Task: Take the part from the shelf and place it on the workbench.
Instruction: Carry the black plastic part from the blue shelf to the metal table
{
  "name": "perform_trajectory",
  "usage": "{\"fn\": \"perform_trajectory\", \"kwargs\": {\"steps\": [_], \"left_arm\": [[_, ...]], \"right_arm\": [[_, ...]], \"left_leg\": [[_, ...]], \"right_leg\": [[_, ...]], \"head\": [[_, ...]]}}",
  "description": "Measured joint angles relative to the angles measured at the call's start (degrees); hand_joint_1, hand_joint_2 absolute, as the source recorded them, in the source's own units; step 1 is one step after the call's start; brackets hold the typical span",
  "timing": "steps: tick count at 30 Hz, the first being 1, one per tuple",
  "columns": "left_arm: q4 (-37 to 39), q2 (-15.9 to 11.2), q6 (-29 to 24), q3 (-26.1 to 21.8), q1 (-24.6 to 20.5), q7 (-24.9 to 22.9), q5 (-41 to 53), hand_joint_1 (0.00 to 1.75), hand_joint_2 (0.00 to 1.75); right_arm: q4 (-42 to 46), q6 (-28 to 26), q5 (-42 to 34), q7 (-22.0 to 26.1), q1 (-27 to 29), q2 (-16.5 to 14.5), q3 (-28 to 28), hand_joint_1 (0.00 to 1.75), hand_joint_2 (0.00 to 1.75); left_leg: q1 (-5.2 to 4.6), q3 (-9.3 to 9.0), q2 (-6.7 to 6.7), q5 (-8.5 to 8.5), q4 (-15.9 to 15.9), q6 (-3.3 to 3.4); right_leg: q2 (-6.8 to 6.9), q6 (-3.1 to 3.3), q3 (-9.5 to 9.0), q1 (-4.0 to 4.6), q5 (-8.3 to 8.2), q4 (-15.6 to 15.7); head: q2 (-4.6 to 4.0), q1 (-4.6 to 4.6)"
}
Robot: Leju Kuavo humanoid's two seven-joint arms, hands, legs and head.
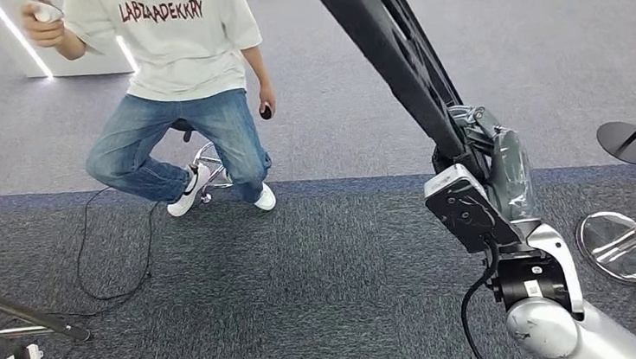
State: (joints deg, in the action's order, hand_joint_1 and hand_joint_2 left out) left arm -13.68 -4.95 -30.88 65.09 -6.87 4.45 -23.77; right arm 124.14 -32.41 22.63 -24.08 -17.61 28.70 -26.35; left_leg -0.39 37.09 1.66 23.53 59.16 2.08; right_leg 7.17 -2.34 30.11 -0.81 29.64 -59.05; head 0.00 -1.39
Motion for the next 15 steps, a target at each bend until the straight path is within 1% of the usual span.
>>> {"fn": "perform_trajectory", "kwargs": {"steps": [1,2,3,4,5,6,7,8,9,10,11,12,13,14,15], "left_arm": [[0.0,0.0,0.0,0.0,0.0,0.0,0.0,0.00,1.75],[0.0,0.0,0.0,0.0,0.0,0.0,0.0,0.00,1.75],[0.0,0.0,0.1,0.0,-0.1,0.0,0.0,0.00,1.75],[0.0,0.0,0.1,0.0,-0.2,0.0,0.1,0.00,1.75],[0.0,0.0,0.2,0.0,-0.2,0.0,0.1,0.00,1.75],[0.0,0.0,0.2,0.0,-0.2,0.0,0.1,0.00,1.75],[0.0,0.0,0.2,0.0,-0.2,0.0,0.1,0.00,1.75],[0.0,0.0,0.2,0.0,-0.2,0.0,0.1,0.00,1.75],[0.0,0.0,0.2,0.0,-0.1,0.0,0.1,0.00,1.75],[0.0,0.0,0.3,0.0,-0.2,0.0,0.1,0.00,1.75],[0.0,0.0,0.3,0.0,-0.2,0.0,0.1,0.00,1.75],[0.0,0.0,0.3,0.0,-0.2,0.0,0.1,0.00,1.75],[0.0,0.0,0.3,0.0,-0.1,-0.1,0.1,0.00,1.75],[0.0,0.0,0.3,0.0,0.1,-0.1,0.1,0.00,1.75],[0.0,0.0,0.3,0.0,0.3,-0.1,0.0,0.00,1.75]], "right_arm": [[0.0,0.0,0.0,0.0,0.0,0.0,0.0,1.75,1.75],[0.0,0.0,0.0,0.0,-0.1,0.0,0.0,1.75,1.75],[0.0,0.0,0.0,0.0,-0.1,0.0,0.0,1.75,1.75],[0.0,0.0,0.0,0.0,0.0,0.0,0.0,1.75,1.75],[0.0,0.0,0.0,0.0,0.1,0.0,0.0,1.75,1.75],[0.0,0.1,0.0,0.0,0.1,0.0,0.0,1.75,1.75],[0.0,0.1,0.0,0.0,0.2,0.0,0.0,1.75,1.75],[0.0,0.1,0.0,-0.1,0.1,0.0,0.0,1.75,1.75],[0.0,0.1,0.0,-0.1,0.1,0.0,0.0,1.75,1.75],[0.0,0.2,0.0,-0.1,0.1,0.0,0.0,1.75,1.75],[0.0,0.2,0.0,-0.1,0.1,0.0,0.0,1.75,1.75],[0.0,0.2,0.0,-0.2,0.1,0.0,0.0,1.75,1.75],[0.0,0.2,0.1,-0.2,0.1,0.0,0.0,1.75,1.75],[0.0,0.3,0.1,-0.3,0.1,0.0,0.0,1.75,1.75],[0.0,0.3,0.2,-0.3,0.1,0.0,0.0,1.75,1.75]], "left_leg": [[0.17,-0.42,-0.66,-0.13,-0.4,0.44],[0.36,-0.81,-1.32,-0.22,-0.8,0.80],[0.32,-0.97,-2.01,-0.20,-0.9,1.04],[0.29,-1.03,-2.70,-0.17,-0.9,1.23],[0.24,-1.03,-3.56,-0.10,-0.8,1.31],[0.19,-1.03,-4.42,-0.01,-0.7,1.33],[0.17,-1.06,-5.30,0.08,-0.5,1.31],[0.18,-1.10,-6.19,0.21,-0.3,1.22],[0.24,-1.06,-7.02,0.35,0.0,1.08],[0.22,-0.87,-7.82,0.51,0.3,0.86],[0.26,-0.61,-8.50,0.57,0.5,0.57],[0.32,-0.29,-9.17,0.56,0.6,0.24],[0.36,-0.04,-9.88,0.45,0.6,-0.15],[0.46,0.18,-10.57,0.29,0.4,-0.51],[0.51,0.28,-10.91,0.29,0.4,-0.81]], "right_leg": [[-1.31,-0.17,0.31,-0.15,0.90,-1.2],[-3.16,-0.24,1.37,-0.26,2.24,-3.6],[-5.11,-0.22,3.15,-0.29,3.87,-7.3],[-6.36,-0.18,5.47,-0.29,5.35,-11.4],[-6.91,-0.18,7.53,-0.26,6.02,-14.5],[-7.13,-0.17,8.83,-0.26,5.63,-15.9],[-7.25,-0.13,8.98,-0.29,4.07,-14.9],[-7.57,-0.07,8.10,-0.36,1.72,-12.0],[-8.68,0.03,6.72,-0.52,-0.45,-8.1],[-9.97,0.10,5.36,-0.66,-1.97,-4.5],[-11.02,0.17,4.43,-0.72,-2.72,-2.2],[-11.68,0.28,4.01,-0.68,-2.75,-1.1],[-11.37,0.44,3.87,-0.53,-2.69,-0.9],[-10.67,0.74,3.75,-0.53,-2.79,-0.8],[-9.90,1.07,3.49,-0.60,-2.90,-0.5]], "head": [[0.00,0.04],[0.00,0.18],[0.00,0.39],[0.00,0.49],[0.00,0.64],[0.00,0.71],[0.00,0.70],[0.00,0.72],[0.00,0.71],[0.00,0.69],[0.00,0.69],[0.00,0.68],[0.00,0.67],[0.00,0.67],[0.00,0.66]]}}
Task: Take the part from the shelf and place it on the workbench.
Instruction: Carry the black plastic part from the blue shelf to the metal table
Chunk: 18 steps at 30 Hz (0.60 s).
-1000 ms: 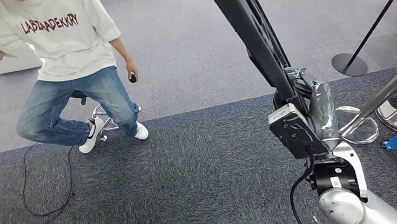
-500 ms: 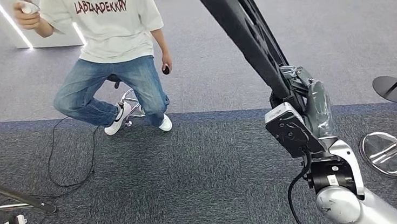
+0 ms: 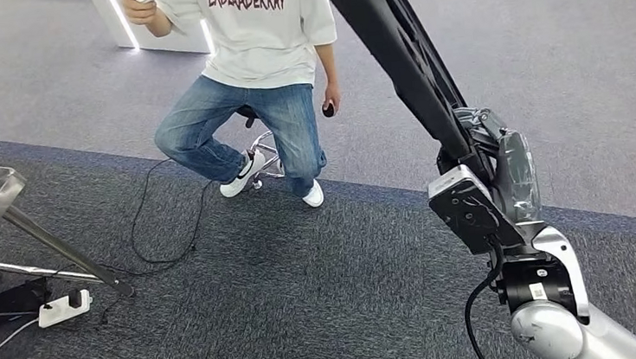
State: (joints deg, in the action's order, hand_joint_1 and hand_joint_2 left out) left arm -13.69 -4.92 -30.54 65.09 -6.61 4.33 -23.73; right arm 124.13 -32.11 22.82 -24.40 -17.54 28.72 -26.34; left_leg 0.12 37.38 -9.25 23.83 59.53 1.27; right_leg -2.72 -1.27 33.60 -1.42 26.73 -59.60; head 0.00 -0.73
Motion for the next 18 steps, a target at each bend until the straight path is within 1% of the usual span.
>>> {"fn": "perform_trajectory", "kwargs": {"steps": [1,2,3,4,5,6,7,8,9,10,11,12,13,14,15,16,17,18], "left_arm": [[0.0,0.0,0.0,0.0,0.1,0.0,0.0,0.00,1.75],[0.0,0.0,0.0,0.0,0.0,0.0,0.0,0.00,1.75],[0.0,0.1,0.0,0.0,-0.1,-0.1,0.1,0.00,1.75],[0.0,0.1,0.0,0.0,-0.2,-0.1,0.0,0.00,1.75],[0.0,0.1,0.1,0.0,-0.3,-0.1,0.0,0.00,1.75],[0.0,0.1,0.2,0.0,-0.3,-0.1,0.0,0.00,1.75],[0.0,0.1,0.2,0.0,-0.3,-0.1,0.0,0.00,1.75],[0.0,0.1,0.3,0.0,-0.2,-0.1,0.0,0.00,1.75],[0.0,0.1,0.3,0.0,-0.1,-0.1,0.0,0.00,1.75],[0.0,0.1,0.3,0.0,-0.2,-0.1,0.0,0.00,1.75],[0.0,0.1,0.3,0.0,-0.3,0.0,0.0,0.00,1.75],[0.0,0.1,0.3,0.0,-0.4,0.0,-0.1,0.00,1.75],[0.0,0.1,0.2,0.0,-0.4,0.0,-0.1,0.00,1.75],[0.0,0.1,0.2,0.0,-0.3,0.0,-0.1,0.00,1.75],[0.0,0.0,0.1,0.0,-0.2,0.0,-0.2,0.00,1.75],[0.0,0.0,0.1,0.0,-0.2,0.0,-0.2,0.00,1.75],[0.0,0.0,0.0,0.0,-0.2,0.1,-0.2,0.00,1.75],[0.0,0.0,0.0,0.0,-0.3,0.1,-0.2,0.00,1.75]], "right_arm": [[0.0,0.0,0.1,0.0,0.0,0.0,0.0,1.75,1.75],[0.0,0.0,0.1,-0.1,0.0,0.0,0.0,1.75,1.75],[0.0,0.0,0.2,-0.1,0.0,0.0,0.0,1.75,1.75],[0.0,0.0,0.2,-0.1,0.1,0.0,0.0,1.75,1.75],[0.0,0.0,0.2,-0.2,0.1,0.0,0.0,1.75,1.75],[0.0,0.1,0.2,-0.2,0.1,0.0,0.0,1.75,1.75],[0.0,0.1,0.2,-0.2,0.1,0.0,0.0,1.75,1.75],[0.0,0.2,0.2,-0.2,0.1,0.0,0.0,1.75,1.75],[0.0,0.3,0.2,-0.2,0.1,0.0,0.0,1.75,1.75],[0.0,0.4,0.2,-0.2,0.1,0.0,0.0,1.75,1.75],[0.0,0.5,0.2,-0.2,0.1,0.0,0.0,1.75,1.75],[0.0,0.6,0.2,-0.3,0.0,0.0,0.0,1.75,1.75],[0.0,0.7,0.2,-0.3,0.0,0.0,0.0,1.75,1.75],[0.0,0.7,0.3,-0.3,0.0,0.0,0.0,1.75,1.75],[0.0,0.7,0.3,-0.4,0.0,0.0,0.0,1.75,1.75],[0.0,0.8,0.3,-0.4,0.1,0.0,0.0,1.75,1.75],[0.0,0.8,0.3,-0.5,0.0,0.0,0.0,1.75,1.75],[0.1,0.8,0.4,-0.5,0.0,0.0,0.0,1.75,1.75]], "left_leg": [[-0.05,0.37,0.64,0.50,0.8,-0.29],[-0.09,1.27,2.07,1.55,2.7,-0.55],[-0.10,2.46,3.96,2.93,5.3,-0.78],[-0.09,4.38,6.00,4.62,9.1,-1.03],[0.02,6.19,7.35,5.82,12.5,-1.22],[0.11,7.33,8.17,6.23,14.6,-1.33],[0.20,7.54,8.77,5.72,14.8,-1.39],[0.25,6.29,9.28,4.13,12.4,-1.37],[0.22,4.20,10.40,2.33,8.5,-1.25],[-0.05,2.09,11.71,1.03,4.7,-1.03],[-0.28,0.54,12.72,0.23,1.9,-0.68],[-0.54,-0.18,13.31,0.12,0.4,-0.30],[-0.81,-0.24,12.92,0.28,0.2,0.07],[-0.82,-0.22,12.11,0.21,0.0,0.49],[-0.76,-0.41,11.36,0.16,-0.2,0.86],[-0.65,-0.69,10.62,0.09,-0.6,1.24],[-0.47,-1.02,9.96,-0.01,-0.9,1.64],[-0.32,-1.28,9.38,-0.06,-1.1,1.92]], "right_leg": [[0.80,0.36,-0.32,-0.11,-0.11,0.3],[1.66,0.68,-0.64,-0.21,-0.16,0.6],[2.44,0.89,-0.89,-0.09,-0.13,0.8],[3.26,1.10,-1.00,0.09,-0.02,0.8],[4.10,1.21,-1.05,0.25,0.12,0.7],[4.87,1.26,-1.09,0.37,0.27,0.7],[5.71,1.25,-1.21,0.42,0.46,0.6],[6.46,1.14,-1.42,0.43,0.68,0.6],[7.16,0.97,-1.72,0.46,0.92,0.6],[7.83,0.75,-2.01,0.59,1.18,0.6],[8.40,0.48,-2.25,0.73,1.43,0.6],[8.92,0.21,-2.43,0.88,1.61,0.7],[9.50,-0.08,-2.60,1.00,1.75,0.8],[10.13,-0.41,-2.87,1.00,1.90,0.9],[9.97,-0.76,-3.08,0.84,2.15,0.9],[8.91,-1.03,-3.03,0.67,2.71,0.4],[7.21,-1.19,-2.28,0.50,3.84,-1.5],[5.22,-1.25,-1.03,0.36,5.18,-4.1]], "head": [[0.00,-0.14],[0.00,-0.30],[0.00,-0.44],[0.00,-0.61],[0.00,-0.65],[0.00,-0.65],[0.00,-0.67],[0.00,-0.67],[0.00,-0.68],[0.00,-0.69],[0.00,-0.66],[0.00,-0.59],[0.00,-0.51],[0.00,-0.46],[0.00,-0.42],[0.00,-0.36],[0.00,-0.23],[0.00,-0.02]]}}
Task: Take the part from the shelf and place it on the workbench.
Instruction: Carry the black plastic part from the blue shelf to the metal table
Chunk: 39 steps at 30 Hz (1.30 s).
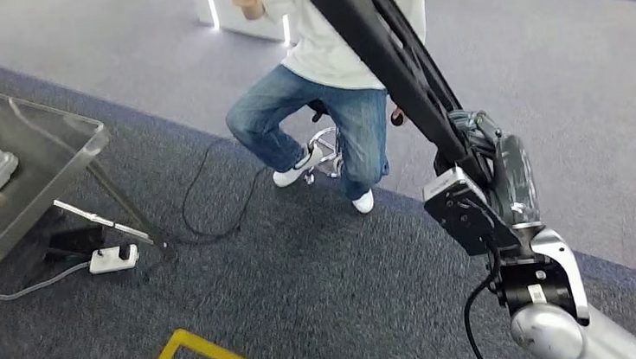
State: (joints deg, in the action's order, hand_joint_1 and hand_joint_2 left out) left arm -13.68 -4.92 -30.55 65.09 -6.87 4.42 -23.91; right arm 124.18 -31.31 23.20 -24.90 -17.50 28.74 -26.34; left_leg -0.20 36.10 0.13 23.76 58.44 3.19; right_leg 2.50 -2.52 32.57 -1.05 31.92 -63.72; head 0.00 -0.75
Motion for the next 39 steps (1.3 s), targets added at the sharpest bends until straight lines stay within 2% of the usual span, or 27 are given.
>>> {"fn": "perform_trajectory", "kwargs": {"steps": [1,2,4,5,6,8,10,12,13,14,15,17,19,20,21,23,25,27,28,30,32,33,34,35,36,37,39], "left_arm": [[0.0,0.0,0.0,0.0,-0.1,0.0,0.0,0.00,1.75],[0.0,0.0,0.0,0.0,-0.2,0.0,0.1,0.00,1.75],[0.0,0.0,0.0,0.0,-0.2,0.0,0.1,0.00,1.75],[0.0,0.0,0.0,0.0,-0.2,0.0,0.1,0.00,1.75],[0.0,0.0,0.0,0.0,-0.2,0.0,0.1,0.00,1.75],[0.0,0.0,0.0,0.0,-0.2,0.0,0.1,0.00,1.75],[0.0,0.0,0.0,0.0,-0.2,0.0,0.1,0.00,1.75],[0.0,-0.1,0.0,0.0,0.0,0.0,0.1,0.00,1.75],[0.0,-0.1,0.0,0.0,0.2,0.0,0.1,0.00,1.75],[0.0,0.0,0.0,0.0,0.3,0.0,0.1,0.00,1.75],[0.0,0.0,0.0,0.0,0.2,0.0,0.1,0.00,1.75],[0.0,0.0,0.0,0.0,-0.1,0.0,0.1,0.00,1.75],[0.0,0.0,0.0,0.0,-0.1,0.0,0.1,0.00,1.75],[0.0,0.0,0.0,0.0,0.0,0.0,0.1,0.00,1.75],[0.0,0.0,0.0,0.0,0.0,0.0,0.1,0.00,1.75],[0.0,0.0,0.0,0.0,0.0,0.0,0.1,0.00,1.75],[0.0,0.0,-0.1,0.0,-0.1,0.0,0.1,0.00,1.75],[0.0,-0.1,-0.1,0.0,0.0,0.0,0.1,0.00,1.75],[0.0,-0.1,-0.1,0.0,0.1,0.0,0.0,0.00,1.75],[0.0,-0.2,0.0,0.0,0.0,0.0,0.0,0.00,1.75],[0.0,-0.2,0.0,0.0,-0.2,0.0,0.0,0.00,1.75],[0.0,-0.2,0.0,0.0,-0.2,0.0,0.0,0.00,1.75],[0.0,-0.2,0.0,0.0,-0.2,0.0,0.0,0.00,1.75],[0.0,-0.2,0.0,0.0,-0.2,0.0,0.0,0.00,1.75],[0.0,-0.2,0.0,0.0,-0.2,0.0,0.0,0.00,1.75],[0.0,-0.2,0.1,0.0,-0.2,0.0,0.1,0.00,1.75],[0.0,-0.2,0.1,0.0,-0.2,0.0,0.1,0.00,1.75]], "right_arm": [[0.0,0.0,0.0,0.0,0.0,0.0,0.0,1.75,1.75],[0.0,0.0,0.0,0.0,0.1,0.0,0.0,1.75,1.75],[0.0,0.0,0.1,-0.1,0.3,0.0,0.0,1.75,1.75],[0.0,0.1,0.1,-0.1,0.3,0.0,0.0,1.75,1.75],[0.0,0.1,0.1,-0.1,0.3,0.0,0.0,1.75,1.75],[0.0,0.1,0.1,-0.1,0.3,0.0,0.0,1.75,1.75],[0.1,0.1,0.1,-0.2,0.2,0.0,0.0,1.75,1.75],[0.1,0.1,0.2,-0.2,0.2,0.0,0.0,1.75,1.75],[0.1,0.1,0.2,-0.2,0.1,0.0,0.0,1.75,1.75],[0.1,0.2,0.3,-0.2,0.0,0.0,0.0,1.75,1.75],[0.1,0.3,0.4,-0.2,0.0,0.0,0.0,1.75,1.75],[0.1,0.7,0.8,-0.3,0.0,0.0,0.0,1.75,1.75],[0.1,1.0,0.9,-0.5,0.0,0.0,0.0,1.75,1.75],[0.1,1.0,0.9,-0.5,0.0,0.0,0.0,1.75,1.75],[0.1,1.1,0.9,-0.5,0.0,0.0,0.0,1.75,1.75],[0.1,1.1,0.9,-0.5,-0.1,0.0,0.0,1.75,1.75],[0.1,1.1,0.9,-0.5,-0.1,0.0,0.0,1.75,1.75],[0.1,1.1,1.0,-0.5,-0.2,0.0,0.0,1.75,1.75],[0.1,1.1,1.0,-0.5,-0.2,0.0,0.0,1.75,1.75],[0.1,1.1,1.0,-0.5,-0.3,0.1,0.0,1.75,1.75],[0.2,1.1,1.0,-0.5,-0.2,0.1,0.0,1.75,1.75],[0.2,1.2,1.0,-0.5,-0.1,0.1,0.0,1.75,1.75],[0.2,1.2,1.0,-0.6,0.0,0.1,0.0,1.75,1.75],[0.2,1.3,1.0,-0.7,0.0,0.1,0.0,1.75,1.75],[0.1,1.3,1.0,-0.8,0.1,0.1,0.0,1.75,1.75],[0.1,1.3,1.0,-0.9,0.1,0.1,0.0,1.75,1.75],[0.2,1.3,1.0,-0.9,0.1,0.1,0.0,1.75,1.75]], "left_leg": [[0.01,-0.10,-0.67,0.02,0.0,0.20],[-0.02,-0.13,-1.42,0.05,0.0,0.35],[-0.07,-0.19,-3.14,0.17,0.2,0.45],[-0.05,-0.24,-4.04,0.27,0.4,0.43],[0.00,-0.30,-4.92,0.40,0.6,0.31],[0.05,-0.06,-6.56,0.73,1.1,-0.17],[0.19,0.50,-7.86,0.79,1.5,-0.81],[0.45,0.90,-8.97,0.58,1.3,-1.54],[0.46,1.10,-8.66,0.70,1.5,-1.86],[0.42,1.76,-7.30,1.48,2.8,-2.17],[0.39,2.75,-5.48,2.66,4.9,-2.40],[0.46,6.06,-1.94,6.01,11.7,-2.82],[0.69,8.28,-0.88,7.19,16.0,-3.11],[0.78,7.82,-0.58,6.23,15.1,-3.17],[0.84,6.32,-0.04,4.55,12.3,-3.18],[0.58,2.34,2.46,1.75,4.9,-2.90],[0.10,0.59,3.74,1.18,1.5,-2.20],[-0.15,0.41,2.40,1.16,1.3,-1.36],[-0.10,0.17,1.71,1.12,1.0,-1.02],[0.15,-0.44,0.48,0.97,0.5,-0.28],[0.20,-0.57,-0.73,0.98,0.4,0.18],[0.15,-0.58,-1.52,1.01,0.4,0.31],[0.11,-0.63,-2.36,1.05,0.4,0.36],[0.07,-0.70,-3.25,1.07,0.5,0.37],[0.06,-0.80,-4.19,1.09,0.5,0.35],[0.10,-0.86,-5.05,1.14,0.6,0.28],[0.13,-0.63,-6.57,1.24,0.9,-0.08]], "right_leg": [[-1.43,0.02,1.97,0.00,1.54,-3.7],[-2.09,0.00,4.20,0.00,2.75,-7.5],[-2.46,-0.10,6.96,-0.05,2.32,-10.8],[-2.56,-0.13,6.80,-0.13,0.57,-9.2],[-3.00,-0.15,5.65,-0.27,-1.80,-5.8],[-5.66,-0.12,2.91,-0.67,-4.95,1.0],[-7.45,0.05,1.80,-0.71,-5.36,3.6],[-6.23,0.67,1.53,-0.54,-5.46,4.1],[-5.43,1.08,1.28,-0.55,-5.59,4.5],[-4.54,1.52,0.96,-0.57,-5.70,4.8],[-3.67,1.89,0.65,-0.58,-5.80,5.2],[-2.00,2.33,0.31,-0.14,-5.65,5.4],[-0.30,2.49,0.15,0.07,-5.41,5.3],[0.52,2.44,0.05,0.08,-5.26,5.3],[1.28,2.31,-0.11,0.08,-5.08,5.3],[2.65,1.78,-0.47,0.25,-4.58,5.1],[3.70,1.18,-0.75,0.50,-4.17,5.0],[4.60,0.49,-1.22,0.47,-3.89,5.2],[4.09,0.14,-1.41,0.32,-3.53,5.0],[1.14,-0.32,-0.24,0.03,-1.55,1.9],[-1.71,-0.35,3.55,-0.03,1.56,-5.3],[-2.19,-0.36,5.72,0.00,2.57,-8.9],[-2.37,-0.35,7.19,0.01,2.59,-11.0],[-2.47,-0.29,7.63,0.00,1.47,-10.9],[-2.70,-0.18,7.10,-0.02,-0.55,-8.7],[-3.56,-0.02,5.59,-0.08,-3.00,-4.7],[-6.66,0.30,2.75,-0.32,-5.77,2.3]], "head": [[0.00,0.17],[0.00,0.29],[0.00,0.34],[0.00,0.35],[0.00,0.36],[0.00,0.29],[0.00,0.26],[0.00,0.28],[0.00,0.27],[0.00,0.11],[0.00,-0.02],[0.00,-0.29],[0.00,-0.30],[0.00,-0.30],[0.00,-0.31],[0.00,-0.31],[0.00,-0.13],[0.00,0.03],[0.00,0.08],[0.00,0.33],[0.00,0.67],[0.00,0.77],[0.00,0.78],[0.00,0.77],[0.00,0.78],[0.00,0.78],[0.00,0.74]]}}
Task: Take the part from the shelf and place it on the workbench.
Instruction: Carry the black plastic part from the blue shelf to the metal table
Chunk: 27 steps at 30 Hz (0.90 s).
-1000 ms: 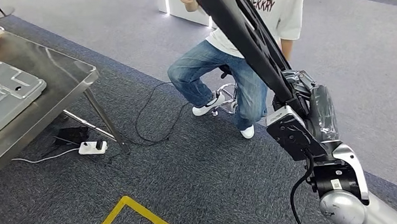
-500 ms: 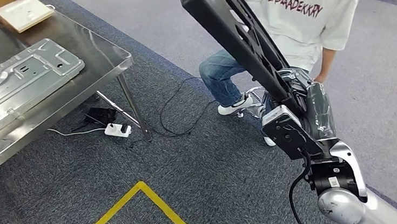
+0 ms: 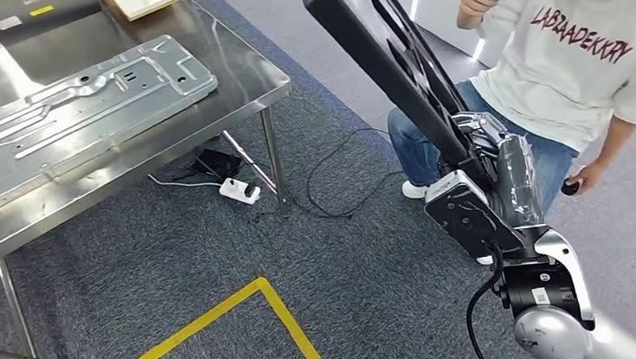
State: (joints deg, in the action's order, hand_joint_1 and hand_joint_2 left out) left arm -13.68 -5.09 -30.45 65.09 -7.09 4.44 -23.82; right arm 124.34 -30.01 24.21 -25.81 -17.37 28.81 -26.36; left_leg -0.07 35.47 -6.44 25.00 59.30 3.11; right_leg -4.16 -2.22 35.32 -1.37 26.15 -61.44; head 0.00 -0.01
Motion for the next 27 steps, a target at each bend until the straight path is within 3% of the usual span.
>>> {"fn": "perform_trajectory", "kwargs": {"steps": [2,4,6,8,10,11,12,13,15,17,19,20,22,24,25,26,27], "left_arm": [[0.0,0.0,0.1,0.0,0.0,0.0,0.0,0.00,1.75],[0.0,-0.1,0.1,0.0,0.3,0.0,0.0,0.00,1.75],[0.0,-0.1,0.1,0.0,0.4,0.1,0.1,0.00,1.75],[-0.1,0.0,0.1,0.0,0.2,0.1,0.3,0.00,1.75],[-0.1,0.0,0.1,0.0,0.0,0.1,0.4,0.00,1.75],[-0.1,0.0,0.1,0.0,0.0,0.1,0.4,0.00,1.75],[-0.1,0.0,0.2,0.0,0.1,0.1,0.4,0.00,1.75],[-0.1,0.0,0.2,0.0,0.2,0.1,0.5,0.00,1.75],[-0.1,0.0,0.3,0.0,0.1,0.1,0.5,0.00,1.75],[-0.1,0.0,0.3,0.0,0.0,0.2,0.6,0.00,1.75],[-0.1,0.0,0.3,0.0,0.0,0.2,0.6,0.00,1.75],[-0.1,-0.1,0.3,0.0,0.1,0.2,0.6,0.00,1.75],[-0.1,-0.1,0.3,0.0,0.0,0.2,0.6,0.00,1.75],[-0.1,-0.1,0.4,0.0,-0.2,0.2,0.6,0.00,1.75],[-0.1,-0.1,0.4,0.0,-0.3,0.2,0.6,0.00,1.75],[-0.1,-0.1,0.4,0.0,-0.3,0.2,0.6,0.00,1.75],[-0.1,-0.1,0.4,0.0,-0.3,0.2,0.6,0.00,1.75]], "right_arm": [[0.0,0.0,0.0,0.0,0.1,0.0,0.0,1.75,1.75],[0.1,0.0,-0.1,-0.1,0.0,0.1,0.0,1.75,1.75],[0.1,0.1,-0.1,-0.1,-0.1,0.1,0.0,1.75,1.75],[0.1,0.2,-0.1,-0.1,-0.1,0.1,0.0,1.75,1.75],[0.1,0.3,-0.1,-0.1,-0.1,0.1,0.0,1.75,1.75],[0.1,0.4,-0.1,-0.1,-0.1,0.1,0.0,1.75,1.75],[0.1,0.4,-0.1,-0.1,-0.1,0.1,0.0,1.75,1.75],[0.1,0.5,-0.1,-0.1,-0.1,0.1,0.0,1.75,1.75],[0.1,0.5,-0.1,-0.1,-0.1,0.1,0.0,1.75,1.75],[0.1,0.6,-0.1,-0.1,-0.2,0.1,0.0,1.75,1.75],[0.1,0.6,-0.1,-0.2,-0.3,0.1,0.0,1.75,1.75],[0.1,0.6,-0.1,-0.2,-0.3,0.1,0.0,1.75,1.75],[0.2,0.6,-0.1,-0.2,-0.3,0.2,0.0,1.75,1.75],[0.2,0.6,0.0,-0.3,-0.2,0.3,0.0,1.75,1.75],[0.2,0.6,0.0,-0.3,-0.2,0.3,0.0,1.75,1.75],[0.2,0.6,0.0,-0.3,-0.1,0.3,0.0,1.75,1.75],[0.2,0.6,0.0,-0.3,0.0,0.3,0.0,1.75,1.75]], "left_leg": [[0.29,0.55,-1.39,-0.16,0.0,-0.69],[0.56,0.89,-2.63,-0.47,-0.3,-1.46],[0.31,1.55,-0.45,0.38,1.0,-2.01],[0.23,4.07,3.69,3.25,6.3,-2.44],[0.54,7.56,5.45,5.95,13.2,-2.86],[0.71,8.44,5.78,6.08,14.7,-3.06],[0.86,8.11,6.02,5.10,14.0,-3.23],[0.99,6.74,6.43,3.40,11.3,-3.37],[0.86,2.86,8.63,0.55,3.8,-3.33],[0.47,1.02,9.78,-0.05,0.2,-2.55],[0.21,1.04,8.65,0.08,0.2,-1.57],[0.26,0.88,8.06,0.07,0.0,-1.16],[0.48,0.43,6.97,-0.03,-0.4,-0.42],[0.57,0.19,5.83,-0.06,-0.5,0.09],[0.51,0.18,5.20,-0.05,-0.5,0.23],[0.46,0.16,4.46,-0.03,-0.5,0.30],[0.41,0.13,3.70,-0.02,-0.4,0.31]], "right_leg": [[-1.42,0.20,-1.05,0.04,-0.10,2.4],[-0.01,0.54,-1.44,0.12,-0.23,2.9],[1.60,1.13,-2.04,-0.12,-0.42,3.6],[3.41,1.67,-2.55,-0.02,-0.40,4.0],[5.22,1.98,-2.71,0.22,-0.20,4.0],[6.07,1.99,-2.76,0.26,-0.09,4.0],[6.85,1.92,-2.82,0.24,0.04,3.9],[7.56,1.76,-2.93,0.20,0.21,3.9],[8.93,1.16,-3.19,0.35,0.71,3.6],[10.06,0.50,-3.44,0.70,1.16,3.3],[11.07,-0.08,-3.80,0.75,1.39,3.5],[11.09,-0.44,-3.99,0.59,1.64,3.5],[8.85,-0.96,-3.33,0.28,3.35,1.2],[5.60,-1.09,0.02,0.21,6.74,-5.8],[4.83,-1.09,2.17,0.25,8.15,-9.8],[4.43,-1.06,3.93,0.29,8.74,-12.6],[4.27,-0.98,4.78,0.30,8.24,-13.5]], "head": [[0.00,-0.03],[0.00,0.05],[0.00,-0.10],[0.00,-0.38],[0.00,-0.46],[0.00,-0.48],[0.00,-0.48],[0.00,-0.49],[0.00,-0.50],[0.00,-0.34],[0.00,-0.22],[0.00,-0.22],[0.00,-0.01],[0.00,0.45],[0.00,0.57],[0.00,0.66],[0.00,0.65]]}}
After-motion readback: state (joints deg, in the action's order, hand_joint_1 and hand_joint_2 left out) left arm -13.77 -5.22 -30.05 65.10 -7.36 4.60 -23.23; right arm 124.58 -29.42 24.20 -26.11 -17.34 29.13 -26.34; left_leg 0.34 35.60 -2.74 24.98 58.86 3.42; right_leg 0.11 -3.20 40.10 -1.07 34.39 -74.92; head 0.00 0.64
